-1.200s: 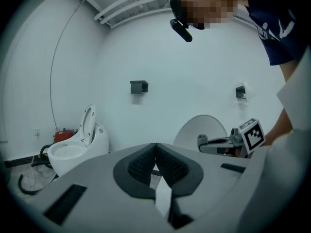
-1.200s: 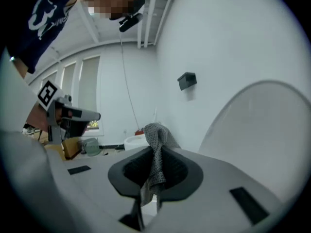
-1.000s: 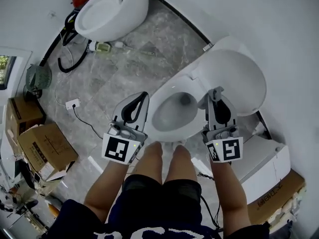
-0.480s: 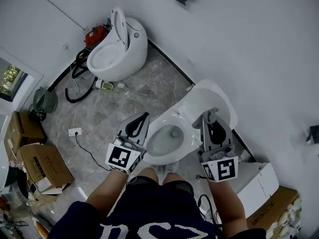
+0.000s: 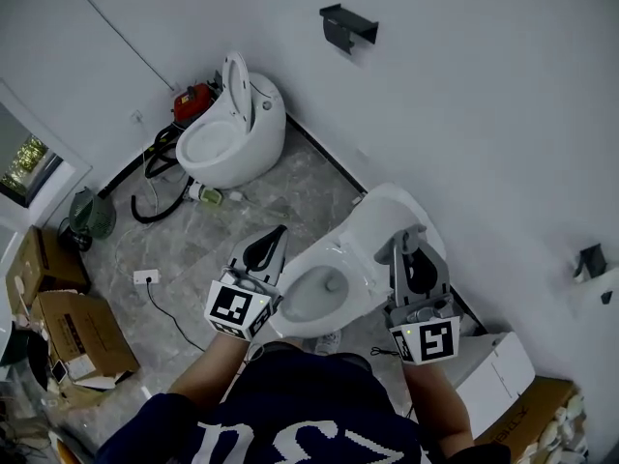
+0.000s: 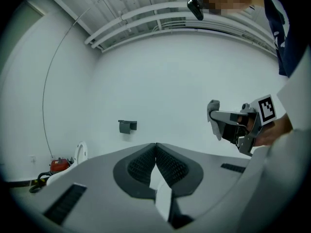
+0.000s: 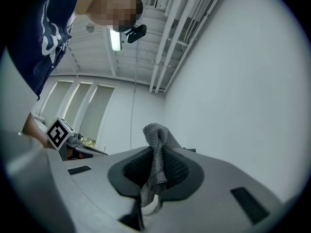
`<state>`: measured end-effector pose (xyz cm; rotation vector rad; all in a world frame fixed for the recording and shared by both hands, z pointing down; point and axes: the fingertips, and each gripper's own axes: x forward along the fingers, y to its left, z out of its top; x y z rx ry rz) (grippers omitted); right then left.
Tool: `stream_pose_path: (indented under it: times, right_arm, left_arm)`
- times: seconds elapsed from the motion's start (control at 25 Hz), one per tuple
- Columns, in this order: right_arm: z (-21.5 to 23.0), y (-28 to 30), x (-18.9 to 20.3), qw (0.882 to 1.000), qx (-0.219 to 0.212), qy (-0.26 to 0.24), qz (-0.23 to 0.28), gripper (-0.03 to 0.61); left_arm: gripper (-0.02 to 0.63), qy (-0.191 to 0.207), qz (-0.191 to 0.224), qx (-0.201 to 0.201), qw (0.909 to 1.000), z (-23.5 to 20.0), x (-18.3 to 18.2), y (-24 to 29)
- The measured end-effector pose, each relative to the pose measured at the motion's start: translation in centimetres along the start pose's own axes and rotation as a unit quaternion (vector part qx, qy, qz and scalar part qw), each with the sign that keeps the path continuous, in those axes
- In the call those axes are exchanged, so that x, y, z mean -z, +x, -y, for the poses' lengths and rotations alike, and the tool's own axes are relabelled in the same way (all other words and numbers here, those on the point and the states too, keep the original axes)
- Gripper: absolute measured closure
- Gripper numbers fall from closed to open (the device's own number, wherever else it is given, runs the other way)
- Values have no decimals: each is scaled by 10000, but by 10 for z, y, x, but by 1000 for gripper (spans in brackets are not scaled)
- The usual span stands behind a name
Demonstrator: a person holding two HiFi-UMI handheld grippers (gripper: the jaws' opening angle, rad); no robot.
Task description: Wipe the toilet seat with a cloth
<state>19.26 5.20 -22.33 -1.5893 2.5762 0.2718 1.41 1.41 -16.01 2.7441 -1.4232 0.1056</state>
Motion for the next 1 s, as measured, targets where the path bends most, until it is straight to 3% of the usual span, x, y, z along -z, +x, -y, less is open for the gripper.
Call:
stream_pose_path:
  times: [0.44, 0.68, 1.0]
  right_arm:
    - [8, -21, -13, 10000, -38, 43, 5, 529]
    - [16, -19, 0, 9995, -72, 48, -297, 531]
    - [20, -24, 2, 9995, -148, 117, -267, 531]
  left_arm:
    - [595, 15, 110, -47, 9999, 20, -16, -8]
    - [595, 67, 90, -221, 9997, 22, -18, -8]
    - [595, 226, 82, -242, 9994, 34, -17, -12]
